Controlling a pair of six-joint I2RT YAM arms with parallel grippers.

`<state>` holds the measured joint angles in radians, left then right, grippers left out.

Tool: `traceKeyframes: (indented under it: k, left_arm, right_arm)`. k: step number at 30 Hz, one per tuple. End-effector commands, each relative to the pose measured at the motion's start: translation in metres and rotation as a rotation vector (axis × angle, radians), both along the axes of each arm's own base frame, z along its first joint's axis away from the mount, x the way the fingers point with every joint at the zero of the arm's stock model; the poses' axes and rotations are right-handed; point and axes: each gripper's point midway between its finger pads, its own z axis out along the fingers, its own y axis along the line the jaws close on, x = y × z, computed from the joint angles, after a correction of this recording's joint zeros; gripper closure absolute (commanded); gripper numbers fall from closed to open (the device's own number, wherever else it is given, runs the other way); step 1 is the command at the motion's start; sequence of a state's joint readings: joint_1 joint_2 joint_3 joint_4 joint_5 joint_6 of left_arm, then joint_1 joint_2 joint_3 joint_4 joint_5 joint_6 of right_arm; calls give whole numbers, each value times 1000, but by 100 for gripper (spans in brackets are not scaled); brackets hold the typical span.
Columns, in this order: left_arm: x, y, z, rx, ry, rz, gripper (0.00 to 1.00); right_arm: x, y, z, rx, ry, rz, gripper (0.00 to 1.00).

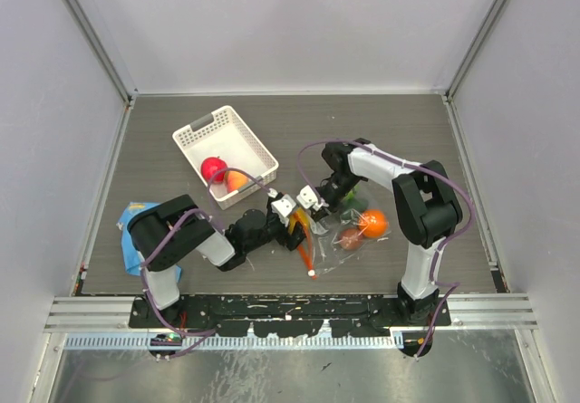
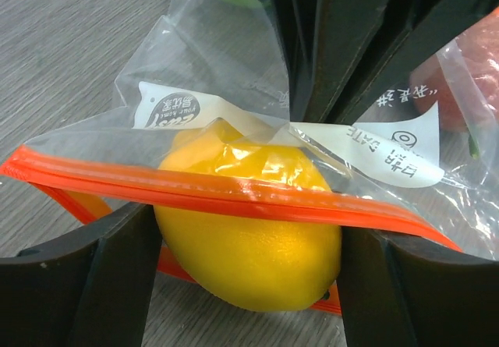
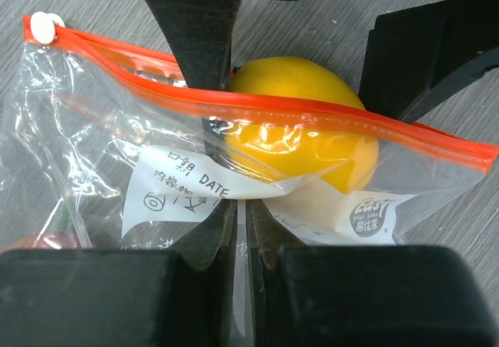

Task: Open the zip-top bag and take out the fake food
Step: Pick up the fake fruit from the zipper food storage bag.

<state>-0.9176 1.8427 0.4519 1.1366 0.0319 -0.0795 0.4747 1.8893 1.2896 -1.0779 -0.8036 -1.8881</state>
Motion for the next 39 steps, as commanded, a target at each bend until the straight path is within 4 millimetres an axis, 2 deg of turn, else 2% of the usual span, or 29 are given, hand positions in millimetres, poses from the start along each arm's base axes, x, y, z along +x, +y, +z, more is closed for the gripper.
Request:
traceKeyframes:
  k: [1, 4, 9, 14, 18, 20, 24, 26, 28, 30, 32, 36, 39]
  left_arm:
    - [11, 0, 19, -42, -21, 68, 28]
    - [10, 0, 19, -41, -20, 67, 34]
    - [7, -1, 23, -49, -31, 46, 66]
    - [2, 0, 28, -59, -41, 23, 78]
    - [-5, 0, 30, -65, -31, -4, 93]
    - [-7, 1, 30, -69, -23, -11, 96]
    - [-13, 2, 34, -79, -13, -28, 100]
    - [-15, 2, 35, -80, -9, -38, 100]
    - [-18, 1, 38, -80, -7, -52, 100]
    - [-21, 1, 37, -75, 6, -63, 100]
    - [-23, 2, 38, -76, 14, -68, 100]
    - [-26, 3, 42, -76, 35, -71, 100]
    - [-26, 3, 44, -72, 45, -70, 100]
  right_arm:
    - [-11, 13, 19, 51, 8, 7, 84]
    - [-10, 12, 21, 43, 5, -6, 84]
    - [-9, 11, 28, 47, -6, -22, 83]
    - [-3, 7, 44, 49, -22, -79, 82]
    - [-5, 4, 64, 38, -9, -157, 78]
    - [-9, 3, 75, 45, -14, -184, 75]
    - [-24, -1, 99, 92, -29, -225, 61]
    - [-36, -3, 109, 137, -35, -237, 45]
    - [-48, -2, 111, 177, -16, -239, 30]
    - [-58, -4, 105, 197, 0, -233, 20]
    - [-57, -4, 96, 201, -6, -244, 13]
    - [-52, -6, 72, 109, -9, -277, 13]
    - [-41, -8, 61, 49, -58, -314, 15]
